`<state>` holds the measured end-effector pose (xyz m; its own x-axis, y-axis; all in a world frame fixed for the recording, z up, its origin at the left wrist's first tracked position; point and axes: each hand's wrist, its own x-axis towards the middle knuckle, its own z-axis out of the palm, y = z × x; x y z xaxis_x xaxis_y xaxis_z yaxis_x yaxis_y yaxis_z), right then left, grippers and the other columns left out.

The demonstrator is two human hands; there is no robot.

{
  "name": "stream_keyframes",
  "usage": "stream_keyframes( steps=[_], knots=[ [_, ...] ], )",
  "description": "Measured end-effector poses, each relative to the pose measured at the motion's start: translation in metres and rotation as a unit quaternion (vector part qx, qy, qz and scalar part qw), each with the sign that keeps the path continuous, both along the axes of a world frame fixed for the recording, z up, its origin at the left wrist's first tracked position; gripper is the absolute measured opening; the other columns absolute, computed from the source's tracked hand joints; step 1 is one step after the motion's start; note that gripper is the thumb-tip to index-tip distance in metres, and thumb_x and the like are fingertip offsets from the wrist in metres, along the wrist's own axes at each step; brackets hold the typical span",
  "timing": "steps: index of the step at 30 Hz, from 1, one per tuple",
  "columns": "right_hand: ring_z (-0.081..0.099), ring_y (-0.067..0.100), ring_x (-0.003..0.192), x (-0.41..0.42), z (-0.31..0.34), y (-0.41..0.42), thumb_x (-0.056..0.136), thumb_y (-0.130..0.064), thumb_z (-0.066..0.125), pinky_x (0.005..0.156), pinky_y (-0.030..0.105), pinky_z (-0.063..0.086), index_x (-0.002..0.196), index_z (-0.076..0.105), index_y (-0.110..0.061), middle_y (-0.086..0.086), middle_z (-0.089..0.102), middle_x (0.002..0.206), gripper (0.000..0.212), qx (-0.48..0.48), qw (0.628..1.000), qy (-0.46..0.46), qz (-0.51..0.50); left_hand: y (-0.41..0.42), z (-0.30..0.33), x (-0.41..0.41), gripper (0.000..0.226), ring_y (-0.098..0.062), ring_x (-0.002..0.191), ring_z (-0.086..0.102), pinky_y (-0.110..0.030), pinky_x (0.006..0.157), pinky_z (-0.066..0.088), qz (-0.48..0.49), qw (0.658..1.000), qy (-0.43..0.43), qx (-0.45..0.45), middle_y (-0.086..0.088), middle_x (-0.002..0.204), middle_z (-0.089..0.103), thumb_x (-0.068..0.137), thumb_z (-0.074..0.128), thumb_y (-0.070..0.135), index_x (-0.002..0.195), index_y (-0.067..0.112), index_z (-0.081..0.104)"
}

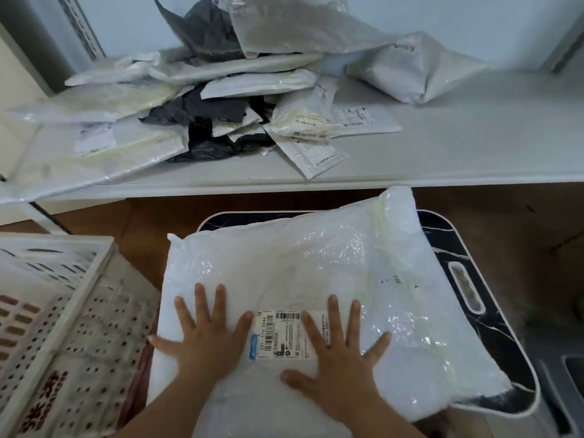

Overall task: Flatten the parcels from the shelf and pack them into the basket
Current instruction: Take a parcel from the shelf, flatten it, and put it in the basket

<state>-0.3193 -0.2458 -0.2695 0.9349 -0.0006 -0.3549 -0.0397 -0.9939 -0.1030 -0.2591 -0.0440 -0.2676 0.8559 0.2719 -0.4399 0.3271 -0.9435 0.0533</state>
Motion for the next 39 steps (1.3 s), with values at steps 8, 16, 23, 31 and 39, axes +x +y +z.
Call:
stream_keyframes(
  steps=[8,16,23,31,39],
  knots=[
    [-0.03,0.03,0.141,0.014,0.022,-0.029,0.057,-0.101,0.02,0.097,0.078,-0.013,0.145,-0.001,-0.058,0.002,-0.024,0.159,0.1,-0.008,0.991,0.014,0.13,-0.02,0.03,-0.033,0.077,-0.036,0.145,-0.005,-0.071,0.107,0.003,0.05,0.996,0.043,0.053,-0.01,0.159,0.006,0.087,0.016,0.072,0.149,0.026,0.018],
    [-0.046,0.033,0.129,0.005,0.032,-0.017,0.055,-0.097,0.035,0.093,0.08,-0.011,0.134,-0.034,-0.051,-0.001,-0.051,0.14,0.115,0.035,0.992,0.106,-0.057,-0.053,0.057,0.032,0.078,-0.032,0.143,-0.025,-0.064,0.111,-0.007,-0.271,0.96,-0.058,-0.044,0.002,0.158,-0.024,0.088,0.031,0.071,0.149,0.043,-0.008],
    [-0.05,0.031,0.126,0.012,0.021,-0.016,0.034,-0.097,0.032,0.084,0.081,-0.018,0.13,-0.037,-0.052,-0.002,-0.053,0.139,0.126,0.028,0.985,0.146,-0.085,-0.059,0.028,0.059,0.102,-0.037,0.144,-0.015,-0.071,0.107,-0.001,-0.296,0.953,0.062,-0.015,0.007,0.157,-0.025,0.069,0.047,0.083,0.145,0.05,-0.012],
    [0.006,0.036,0.146,0.019,0.019,-0.017,0.052,-0.103,0.021,0.083,0.089,0.003,0.139,0.023,-0.06,0.005,0.014,0.16,0.098,0.051,0.993,0.063,-0.084,-0.068,0.041,0.114,0.102,-0.031,0.146,0.006,-0.052,0.117,0.004,-0.265,0.954,-0.139,0.036,-0.007,0.158,0.011,0.069,0.048,0.083,0.15,0.035,0.009],
    [-0.005,0.035,0.147,0.076,0.041,-0.044,0.08,-0.083,0.012,0.108,0.065,-0.006,0.152,0.004,-0.038,0.009,0.002,0.161,0.084,0.007,0.99,-0.08,-0.116,-0.056,0.028,0.12,0.116,-0.028,0.147,0.004,-0.066,0.111,0.011,-0.226,0.974,0.01,0.001,-0.001,0.16,0.0,0.064,0.056,0.083,0.151,0.034,-0.002]
  ],
)
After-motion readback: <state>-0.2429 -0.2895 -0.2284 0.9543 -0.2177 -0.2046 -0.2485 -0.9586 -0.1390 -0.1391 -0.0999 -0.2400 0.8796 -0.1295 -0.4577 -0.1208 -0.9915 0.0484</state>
